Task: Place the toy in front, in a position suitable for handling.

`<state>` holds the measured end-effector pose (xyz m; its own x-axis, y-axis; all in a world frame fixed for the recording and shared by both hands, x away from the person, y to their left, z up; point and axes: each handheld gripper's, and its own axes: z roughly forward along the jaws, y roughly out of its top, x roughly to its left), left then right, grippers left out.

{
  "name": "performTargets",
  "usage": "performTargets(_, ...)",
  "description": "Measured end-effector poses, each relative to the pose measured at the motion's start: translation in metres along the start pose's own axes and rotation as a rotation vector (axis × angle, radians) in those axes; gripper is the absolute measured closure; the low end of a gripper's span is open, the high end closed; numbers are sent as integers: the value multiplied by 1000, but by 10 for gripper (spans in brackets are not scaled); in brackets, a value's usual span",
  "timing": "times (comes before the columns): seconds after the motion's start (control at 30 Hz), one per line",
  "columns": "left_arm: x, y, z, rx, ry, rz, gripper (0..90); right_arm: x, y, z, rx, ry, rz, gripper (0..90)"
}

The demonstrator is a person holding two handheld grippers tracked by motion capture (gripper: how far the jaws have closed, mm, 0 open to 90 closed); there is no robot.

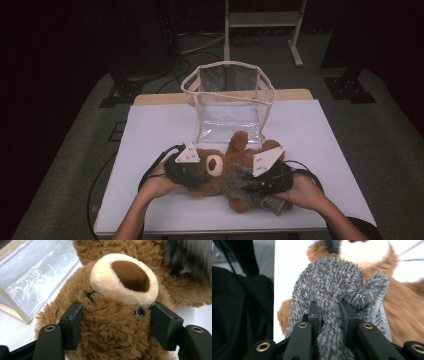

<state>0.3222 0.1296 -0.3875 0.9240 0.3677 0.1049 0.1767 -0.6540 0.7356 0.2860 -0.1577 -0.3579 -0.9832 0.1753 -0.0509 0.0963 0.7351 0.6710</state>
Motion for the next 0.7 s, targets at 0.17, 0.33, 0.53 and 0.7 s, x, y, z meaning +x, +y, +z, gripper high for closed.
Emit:
performTargets(0.17, 0, 0, 0, 5, -5, 9, 333, -3, -24, -26, -50, -63, 70, 732)
performTargets(0.33, -1, 0, 1, 9, -18, 14, 333, 0, -78, -46, -96, -103, 220, 731)
performTargets(0.53, -2, -1, 1, 10, -30, 17, 336, -3, -93, -56, -165, -96, 279, 731)
performTargets(0.7, -4, -3, 0, 15, -36, 33, 335, -16, -66, -55, -195, -111, 219, 731)
